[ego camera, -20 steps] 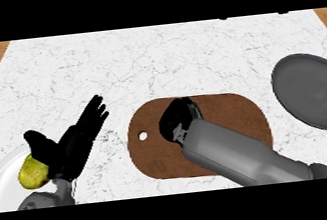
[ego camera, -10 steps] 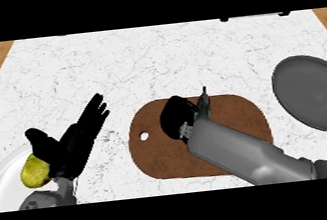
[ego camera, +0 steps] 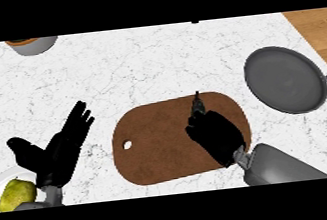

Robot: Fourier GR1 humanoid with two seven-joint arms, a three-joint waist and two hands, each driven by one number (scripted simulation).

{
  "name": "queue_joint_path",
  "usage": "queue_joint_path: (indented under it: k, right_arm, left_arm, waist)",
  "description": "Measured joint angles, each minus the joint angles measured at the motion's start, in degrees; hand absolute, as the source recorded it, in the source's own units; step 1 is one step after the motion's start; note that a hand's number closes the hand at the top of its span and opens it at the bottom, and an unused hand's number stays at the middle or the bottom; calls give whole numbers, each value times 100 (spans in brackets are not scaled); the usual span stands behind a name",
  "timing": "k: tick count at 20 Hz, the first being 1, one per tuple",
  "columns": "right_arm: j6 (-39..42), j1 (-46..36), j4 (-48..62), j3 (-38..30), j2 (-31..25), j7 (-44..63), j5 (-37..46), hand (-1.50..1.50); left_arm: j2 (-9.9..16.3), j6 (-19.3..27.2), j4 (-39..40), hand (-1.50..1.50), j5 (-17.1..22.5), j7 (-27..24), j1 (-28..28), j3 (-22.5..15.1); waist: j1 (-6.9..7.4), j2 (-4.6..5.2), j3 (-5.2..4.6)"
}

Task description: Pick the eggplant from the cutting board and place it in the pan

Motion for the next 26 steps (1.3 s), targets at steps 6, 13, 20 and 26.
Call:
queue_joint_path:
  k: [6,13,20,26]
  right_arm:
    - [-1553,1185,-1614,-733,-981,-277,-179,150]
    - [-2786,2873,-3272,-1731,-1649,-822,-1439,150]
    - [-3280,4416,-3616,-3104,-2223,-2094,-3370,150]
    - [-3218,4546,-2413,-4181,-2227,-3430,-4019,150]
  left_arm:
    - [60,-5,-39,0,31,-40,138,102]
    - [6,-10,-174,0,4,-86,236,33]
    - [107,-285,-232,0,11,-25,134,-47]
    - [-112,-299,-66,0,-160,28,-163,-195]
  waist:
    - [-152,31,-10]
    - [-44,110,-12]
    - [327,198,-19]
    - [606,237,-31]
